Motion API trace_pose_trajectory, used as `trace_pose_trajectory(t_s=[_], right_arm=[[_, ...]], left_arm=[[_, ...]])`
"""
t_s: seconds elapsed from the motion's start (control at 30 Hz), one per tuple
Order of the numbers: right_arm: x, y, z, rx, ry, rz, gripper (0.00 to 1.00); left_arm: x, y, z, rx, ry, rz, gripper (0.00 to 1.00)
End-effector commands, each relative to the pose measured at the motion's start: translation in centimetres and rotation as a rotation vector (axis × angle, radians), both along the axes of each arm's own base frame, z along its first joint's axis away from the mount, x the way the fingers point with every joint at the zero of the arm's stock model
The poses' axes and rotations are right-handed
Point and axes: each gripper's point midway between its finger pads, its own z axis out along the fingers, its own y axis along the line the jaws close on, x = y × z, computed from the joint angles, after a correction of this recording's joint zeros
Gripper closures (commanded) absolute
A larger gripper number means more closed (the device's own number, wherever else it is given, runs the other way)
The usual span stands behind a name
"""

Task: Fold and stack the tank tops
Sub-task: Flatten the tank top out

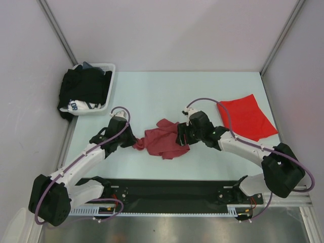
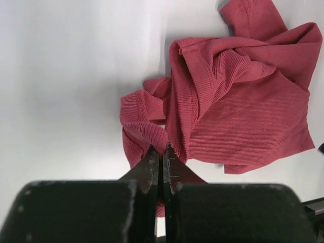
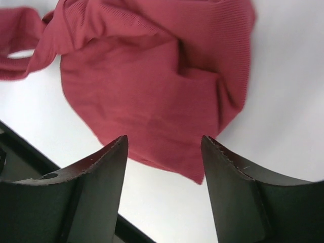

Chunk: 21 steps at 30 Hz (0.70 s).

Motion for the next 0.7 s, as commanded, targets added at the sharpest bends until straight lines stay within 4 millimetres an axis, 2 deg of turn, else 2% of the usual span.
trace_pose_trajectory(t_s=[0.0,0.13,0.2,0.3,0.33,0.37,0.4,0.43,0.5,0.53,0.6,0.67], right_arm=[[-0.9,0.9,-0.3,-0.007,0.011,0.037,0.34],[-3.0,0.8,-2.4,-0.073,0.048,0.066,0.22],[-3.5,0.1,-3.9,-0.114,0.063,0.052,0.21],[-2.6,-1.0,-5.1,-0.187,0.057,0.000,0.36],[-2.3,-1.3,-5.9,-0.221,0.061,-0.005,0.55],[-1.9,-1.3,-5.7,-0.231,0.046,-0.015,0.68],[-1.2,-1.2,-5.1,-0.244,0.034,-0.031,0.82],[-0.4,-1.7,-4.6,-0.269,0.007,-0.067,1.00],[0.4,-2.4,-2.9,-0.300,-0.032,-0.104,1.00],[1.7,-2.5,-0.1,-0.281,-0.104,-0.148,1.00],[2.3,-3.3,2.5,-0.286,-0.159,-0.176,1.00],[2.6,-3.7,7.1,-0.226,-0.254,-0.185,1.00]], left_arm=[[2.0,0.2,2.5,-0.011,-0.086,0.007,1.00],[2.4,0.9,2.8,-0.006,-0.084,0.023,1.00],[2.7,1.1,3.1,-0.009,-0.088,0.029,1.00],[3.1,1.3,3.5,-0.011,-0.100,0.034,1.00],[3.4,1.2,3.9,-0.014,-0.107,0.036,1.00],[3.5,1.2,4.1,-0.015,-0.108,0.035,1.00],[3.8,1.4,4.4,-0.012,-0.114,0.040,1.00],[4.1,1.5,5.3,-0.011,-0.122,0.042,1.00],[4.7,2.3,6.7,-0.004,-0.144,0.061,1.00],[5.0,2.8,8.3,-0.005,-0.163,0.074,1.00],[5.3,4.1,11.9,-0.015,-0.223,0.115,1.00],[5.0,5.1,15.2,-0.014,-0.301,0.151,1.00]])
